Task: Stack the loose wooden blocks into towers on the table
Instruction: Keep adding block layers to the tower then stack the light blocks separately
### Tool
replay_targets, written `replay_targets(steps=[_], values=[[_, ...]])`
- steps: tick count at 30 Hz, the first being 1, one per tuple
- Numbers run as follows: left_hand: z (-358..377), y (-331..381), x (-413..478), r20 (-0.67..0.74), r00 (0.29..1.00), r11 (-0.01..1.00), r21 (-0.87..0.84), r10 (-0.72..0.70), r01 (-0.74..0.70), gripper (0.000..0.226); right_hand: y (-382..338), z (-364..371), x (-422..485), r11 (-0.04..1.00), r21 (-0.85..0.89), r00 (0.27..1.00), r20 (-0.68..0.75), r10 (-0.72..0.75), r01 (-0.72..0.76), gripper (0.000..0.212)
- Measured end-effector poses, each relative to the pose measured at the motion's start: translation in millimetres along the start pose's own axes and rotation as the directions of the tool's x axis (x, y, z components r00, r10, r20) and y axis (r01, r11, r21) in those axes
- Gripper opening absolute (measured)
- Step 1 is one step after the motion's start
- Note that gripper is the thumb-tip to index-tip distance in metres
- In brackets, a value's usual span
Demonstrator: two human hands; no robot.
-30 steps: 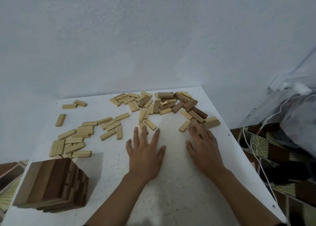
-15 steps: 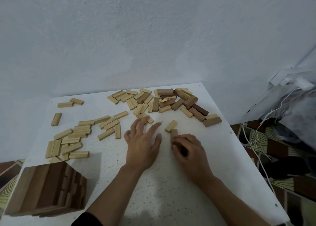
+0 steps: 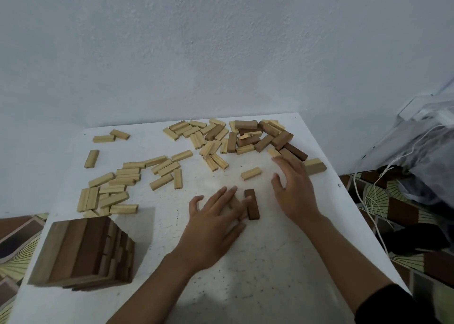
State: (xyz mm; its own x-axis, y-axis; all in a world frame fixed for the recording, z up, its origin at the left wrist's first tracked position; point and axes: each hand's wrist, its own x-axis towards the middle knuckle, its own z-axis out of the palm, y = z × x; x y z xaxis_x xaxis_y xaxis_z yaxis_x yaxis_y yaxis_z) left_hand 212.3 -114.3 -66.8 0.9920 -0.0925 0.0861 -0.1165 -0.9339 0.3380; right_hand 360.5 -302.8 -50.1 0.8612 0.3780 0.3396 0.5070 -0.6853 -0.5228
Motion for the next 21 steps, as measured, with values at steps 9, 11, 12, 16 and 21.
replay_targets(steps=[9,11,12,16,21], values=[[0.5,5.0,2.0,0.015,0.998,0.996,0.070,0.056,-0.057,0.046,10.1,2.0,6.5,0.926,-0.376,0.999,0.027,0.033,-0.020,0.035],[0.9,3.9,-0.9,-0.011,0.998,0.998,0.037,0.056,-0.055,0.044,2.4,0.1,-1.5,0.933,-0.360,0.999,0.028,0.025,-0.013,0.037],[0.6,3.6,-3.2,-0.016,0.999,0.999,0.016,0.046,-0.046,0.044,-2.9,-0.9,-7.6,0.943,-0.333,0.999,0.030,0.018,-0.007,0.036],[-0.9,2.0,-18.7,-0.034,0.999,0.997,-0.072,0.004,-0.006,0.043,-26.0,-1.0,-38.4,0.990,-0.132,0.998,0.037,-0.045,0.049,0.031],[-6.1,-2.5,-40.0,-0.065,0.997,0.987,-0.158,-0.037,0.026,0.042,-48.9,4.5,-54.7,0.988,0.092,0.983,0.126,-0.135,0.124,0.032]])
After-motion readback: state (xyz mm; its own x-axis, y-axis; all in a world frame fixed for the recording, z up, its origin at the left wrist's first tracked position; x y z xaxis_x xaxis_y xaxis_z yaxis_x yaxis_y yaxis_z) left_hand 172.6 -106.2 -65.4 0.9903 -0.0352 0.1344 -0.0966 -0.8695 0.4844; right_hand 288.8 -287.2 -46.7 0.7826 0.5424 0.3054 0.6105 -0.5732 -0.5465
